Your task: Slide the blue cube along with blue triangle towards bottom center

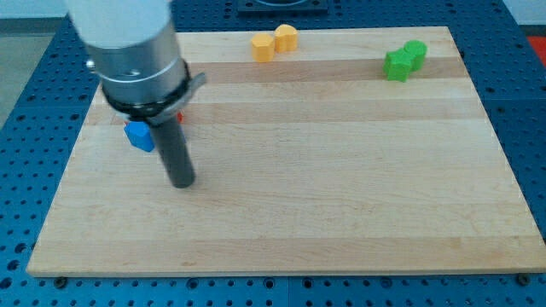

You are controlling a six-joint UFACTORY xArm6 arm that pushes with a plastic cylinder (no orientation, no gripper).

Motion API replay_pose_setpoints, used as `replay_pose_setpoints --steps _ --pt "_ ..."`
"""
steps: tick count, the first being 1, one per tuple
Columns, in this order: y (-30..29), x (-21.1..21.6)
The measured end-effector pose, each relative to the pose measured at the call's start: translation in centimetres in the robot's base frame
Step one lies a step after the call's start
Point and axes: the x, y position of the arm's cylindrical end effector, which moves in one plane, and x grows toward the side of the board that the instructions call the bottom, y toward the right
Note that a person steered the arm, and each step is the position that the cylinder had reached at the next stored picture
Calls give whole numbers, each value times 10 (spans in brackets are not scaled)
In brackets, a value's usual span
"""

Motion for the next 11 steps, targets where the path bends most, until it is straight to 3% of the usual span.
replay_pose_setpoints --steps 2,4,5,6,9,11 --pt "-116 -10" --pt "-95 -85" --pt "-95 -85" --pt "-76 -84" --pt "81 -81" --pt "83 -90"
